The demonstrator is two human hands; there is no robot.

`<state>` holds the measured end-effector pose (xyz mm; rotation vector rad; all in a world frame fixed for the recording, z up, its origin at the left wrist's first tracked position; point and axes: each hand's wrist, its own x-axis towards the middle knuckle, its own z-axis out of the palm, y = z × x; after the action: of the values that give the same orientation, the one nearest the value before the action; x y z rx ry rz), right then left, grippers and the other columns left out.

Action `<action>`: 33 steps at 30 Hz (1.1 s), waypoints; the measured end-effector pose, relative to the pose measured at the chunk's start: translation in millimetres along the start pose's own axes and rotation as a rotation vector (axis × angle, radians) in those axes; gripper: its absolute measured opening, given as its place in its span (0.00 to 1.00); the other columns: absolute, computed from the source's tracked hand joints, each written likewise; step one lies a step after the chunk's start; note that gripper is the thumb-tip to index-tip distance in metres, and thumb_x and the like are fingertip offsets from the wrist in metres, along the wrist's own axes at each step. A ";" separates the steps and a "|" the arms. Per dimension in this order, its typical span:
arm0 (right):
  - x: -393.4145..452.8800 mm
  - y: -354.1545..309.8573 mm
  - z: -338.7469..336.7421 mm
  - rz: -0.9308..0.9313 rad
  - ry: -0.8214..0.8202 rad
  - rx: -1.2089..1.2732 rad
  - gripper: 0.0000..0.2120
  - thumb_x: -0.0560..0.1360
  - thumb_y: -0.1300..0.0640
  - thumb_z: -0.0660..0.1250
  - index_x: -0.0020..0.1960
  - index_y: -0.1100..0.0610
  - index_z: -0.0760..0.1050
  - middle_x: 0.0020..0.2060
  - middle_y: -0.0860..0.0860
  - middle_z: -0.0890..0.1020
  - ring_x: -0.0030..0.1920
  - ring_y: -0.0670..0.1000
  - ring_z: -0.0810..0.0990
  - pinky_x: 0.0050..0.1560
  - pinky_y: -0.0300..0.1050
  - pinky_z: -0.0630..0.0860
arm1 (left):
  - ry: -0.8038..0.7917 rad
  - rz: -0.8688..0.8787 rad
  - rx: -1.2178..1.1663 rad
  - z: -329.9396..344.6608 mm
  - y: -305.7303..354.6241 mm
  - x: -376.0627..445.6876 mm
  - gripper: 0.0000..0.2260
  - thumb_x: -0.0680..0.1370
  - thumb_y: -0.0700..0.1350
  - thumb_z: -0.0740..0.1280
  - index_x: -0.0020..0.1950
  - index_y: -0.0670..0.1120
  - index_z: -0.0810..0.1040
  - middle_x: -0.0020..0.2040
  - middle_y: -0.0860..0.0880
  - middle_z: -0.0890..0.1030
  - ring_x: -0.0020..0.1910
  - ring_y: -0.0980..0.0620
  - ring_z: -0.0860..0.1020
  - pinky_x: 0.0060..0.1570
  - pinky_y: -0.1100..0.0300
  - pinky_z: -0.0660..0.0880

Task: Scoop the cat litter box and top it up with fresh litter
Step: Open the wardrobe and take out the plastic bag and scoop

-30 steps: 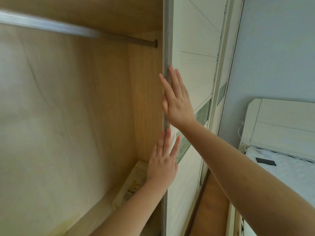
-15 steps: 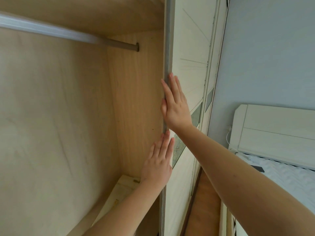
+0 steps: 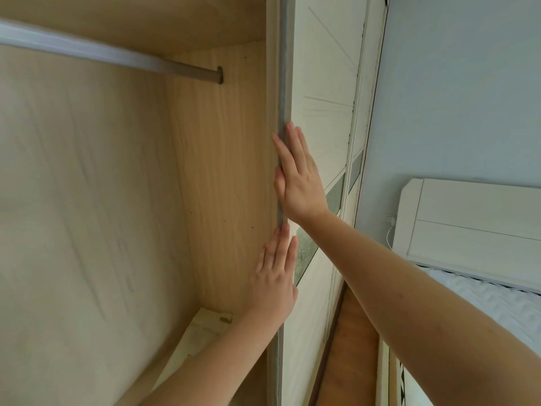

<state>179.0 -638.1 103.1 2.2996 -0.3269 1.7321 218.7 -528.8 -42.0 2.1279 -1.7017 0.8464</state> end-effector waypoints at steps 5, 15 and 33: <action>-0.7 -3.7 -3.1 0.012 -0.015 -0.013 0.23 0.78 0.65 0.59 0.73 0.63 0.64 0.74 0.62 0.60 0.76 0.61 0.56 0.73 0.55 0.61 | -0.040 0.049 0.012 -9.5 -7.9 -3.1 0.38 0.76 0.52 0.66 0.80 0.46 0.48 0.79 0.42 0.36 0.78 0.43 0.40 0.76 0.48 0.47; -9.4 -46.7 -21.8 0.068 -0.167 -0.282 0.30 0.77 0.57 0.59 0.77 0.55 0.56 0.78 0.55 0.53 0.78 0.58 0.48 0.76 0.54 0.43 | -0.111 0.070 0.092 -53.4 -70.7 -39.5 0.30 0.81 0.53 0.55 0.80 0.50 0.46 0.80 0.46 0.42 0.79 0.45 0.41 0.76 0.46 0.43; -75.2 -250.7 77.9 -0.052 -0.504 0.176 0.32 0.78 0.51 0.57 0.77 0.62 0.51 0.74 0.58 0.64 0.77 0.57 0.55 0.76 0.55 0.48 | -0.211 -0.494 0.308 -71.3 -241.4 -246.6 0.28 0.81 0.57 0.49 0.80 0.49 0.54 0.78 0.44 0.59 0.78 0.44 0.54 0.76 0.45 0.50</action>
<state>309.8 -424.0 -4.7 2.8272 -0.2041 1.1751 398.4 -231.7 -102.2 2.7620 -1.0851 0.7922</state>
